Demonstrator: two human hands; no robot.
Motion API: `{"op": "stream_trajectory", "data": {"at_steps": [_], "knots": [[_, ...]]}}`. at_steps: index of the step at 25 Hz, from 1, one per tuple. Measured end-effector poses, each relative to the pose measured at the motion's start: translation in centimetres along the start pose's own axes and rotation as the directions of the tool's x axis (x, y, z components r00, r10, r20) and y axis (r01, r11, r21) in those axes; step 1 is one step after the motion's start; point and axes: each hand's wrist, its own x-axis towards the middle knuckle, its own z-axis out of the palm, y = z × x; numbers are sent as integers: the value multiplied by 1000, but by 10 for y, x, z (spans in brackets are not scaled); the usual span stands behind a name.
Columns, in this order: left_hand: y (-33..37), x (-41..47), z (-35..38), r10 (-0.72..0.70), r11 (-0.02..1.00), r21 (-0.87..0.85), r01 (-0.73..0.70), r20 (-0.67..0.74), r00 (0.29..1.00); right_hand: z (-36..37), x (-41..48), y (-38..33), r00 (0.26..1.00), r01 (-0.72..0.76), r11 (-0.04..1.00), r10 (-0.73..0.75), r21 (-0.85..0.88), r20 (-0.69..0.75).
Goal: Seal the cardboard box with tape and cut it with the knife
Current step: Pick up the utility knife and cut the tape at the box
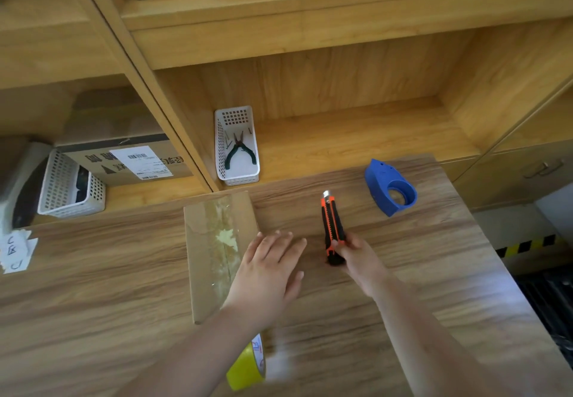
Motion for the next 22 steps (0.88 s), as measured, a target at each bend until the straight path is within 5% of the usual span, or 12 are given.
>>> {"op": "stream_trajectory", "data": {"at_steps": [3, 9, 15, 19, 20, 22], "knots": [[-5, -26, -10, -40, 999, 15, 40, -21, 999, 13, -28, 3, 995, 67, 990, -57, -124, 84], [-28, -90, -24, -215, 975, 48, 217, -37, 976, 32, -74, 10, 943, 63, 996, -79, 59, 324], [-40, -142, -24, -476, 848, -252, 466, 23, 879, 46, -105, 21, 964, 133, 990, -119, -43, 236], [-33, -167, -16, -649, 640, -542, 545, -2, 761, 50, -113, 30, 975, 165, 984, -150, -75, 166], [-26, -170, -15, -712, 516, -639, 571, 50, 700, 53, -115, 32, 979, 160, 985, -148, -72, 143], [-12, -169, -17, -799, 113, -795, 596, 284, 530, 57, -118, 37, 985, 157, 985, -150, -75, 90]]}}
